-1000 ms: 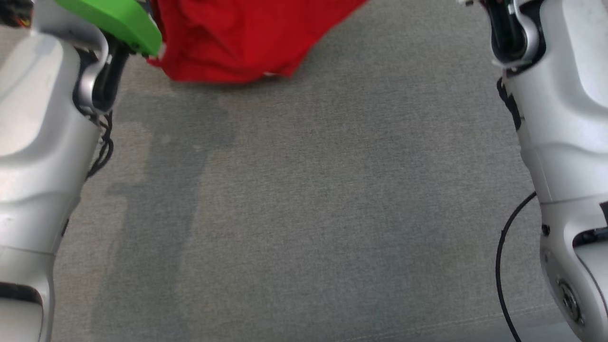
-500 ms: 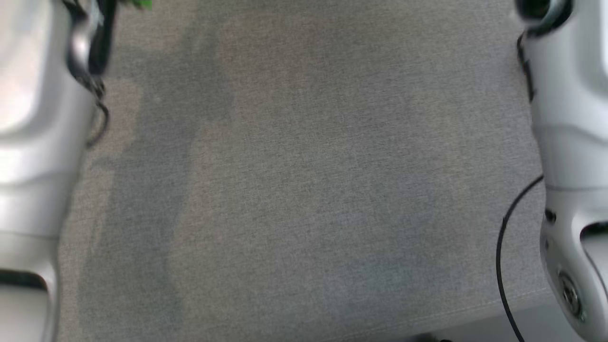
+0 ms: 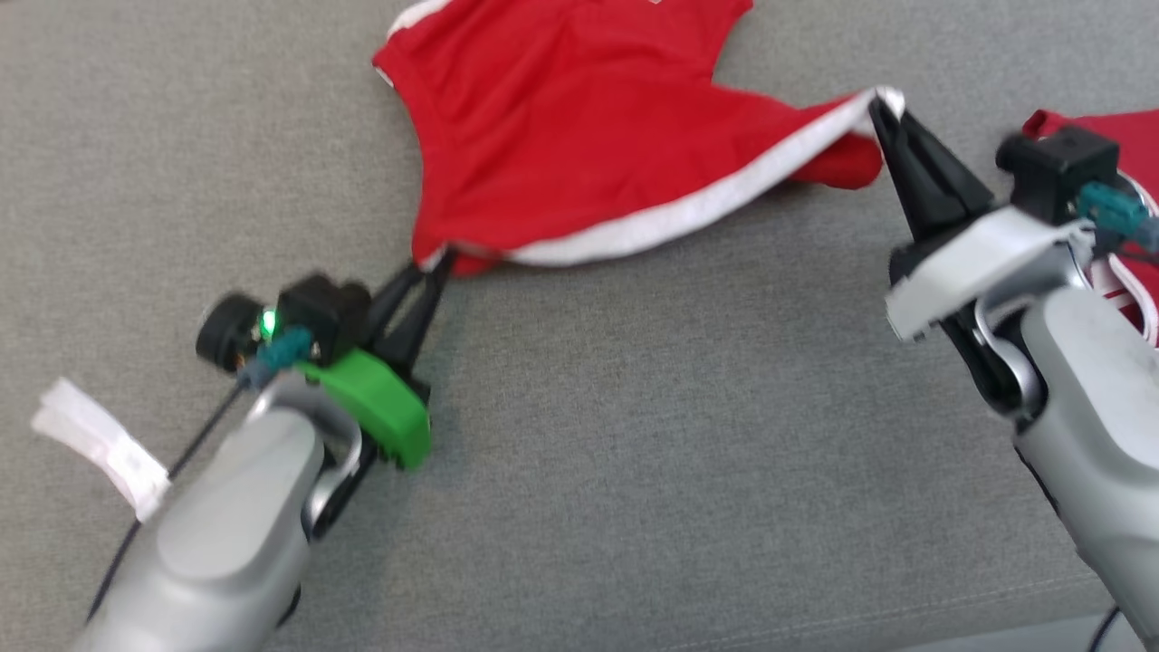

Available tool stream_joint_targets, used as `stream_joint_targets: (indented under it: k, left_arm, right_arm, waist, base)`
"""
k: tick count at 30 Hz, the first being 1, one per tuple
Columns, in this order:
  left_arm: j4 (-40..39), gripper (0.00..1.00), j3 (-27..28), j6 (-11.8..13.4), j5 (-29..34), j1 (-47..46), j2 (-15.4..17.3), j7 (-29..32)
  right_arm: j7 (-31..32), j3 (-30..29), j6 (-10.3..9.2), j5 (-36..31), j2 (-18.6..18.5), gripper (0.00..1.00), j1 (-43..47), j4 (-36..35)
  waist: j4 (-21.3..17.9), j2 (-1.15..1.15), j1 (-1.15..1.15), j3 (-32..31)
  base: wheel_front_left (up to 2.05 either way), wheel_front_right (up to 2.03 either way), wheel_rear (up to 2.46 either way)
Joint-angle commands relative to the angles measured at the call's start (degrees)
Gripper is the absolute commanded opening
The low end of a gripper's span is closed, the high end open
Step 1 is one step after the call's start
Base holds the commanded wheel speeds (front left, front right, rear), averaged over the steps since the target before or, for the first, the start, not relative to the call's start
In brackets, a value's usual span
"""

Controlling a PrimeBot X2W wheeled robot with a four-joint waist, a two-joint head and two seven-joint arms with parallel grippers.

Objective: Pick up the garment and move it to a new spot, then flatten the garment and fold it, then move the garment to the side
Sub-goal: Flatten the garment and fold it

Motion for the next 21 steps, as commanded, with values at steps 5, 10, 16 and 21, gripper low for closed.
stream_joint_targets:
  k: [5, 10, 16, 21]
  left_arm:
    - [-2.9, 0.0, -2.5, 0.5, -1.8, 8.9, 3.0, 3.3]
    - [-7.9, 0.0, -4.8, 2.4, -3.0, 16.8, 5.9, 9.0]
    - [-15.3, 0.0, -7.1, 4.8, -4.3, 24.2, 10.1, 14.8]
    - [-22.2, 0.0, -8.0, 7.0, -4.7, 28.9, 13.1, 17.0]
  right_arm:
    - [7.8, -0.7, -0.05, 3.3, -5.2, 0.0, 9.4, -7.1]
    - [19.1, -4.8, -0.06, 5.4, -6.4, 0.0, 19.9, -13.8]
    - [32.9, -10.0, -0.07, 6.0, -6.3, 0.0, 31.9, -22.8]
    - [43.4, -14.3, -0.06, 7.2, -4.1, 0.0, 40.9, -32.0]
  waist:
    - [0.4, 0.0, 0.0, -8.0]
    - [0.9, 0.0, 0.0, -11.6]
    - [1.2, 0.0, 0.0, -13.5]
    - [1.3, 0.0, 0.0, -14.3]
  base:
    - [0.0, 0.0, 0.0]
    - [0.0, 0.0, 0.0]
    - [0.0, 0.0, 0.0]
    - [0.0, 0.0, 0.0]
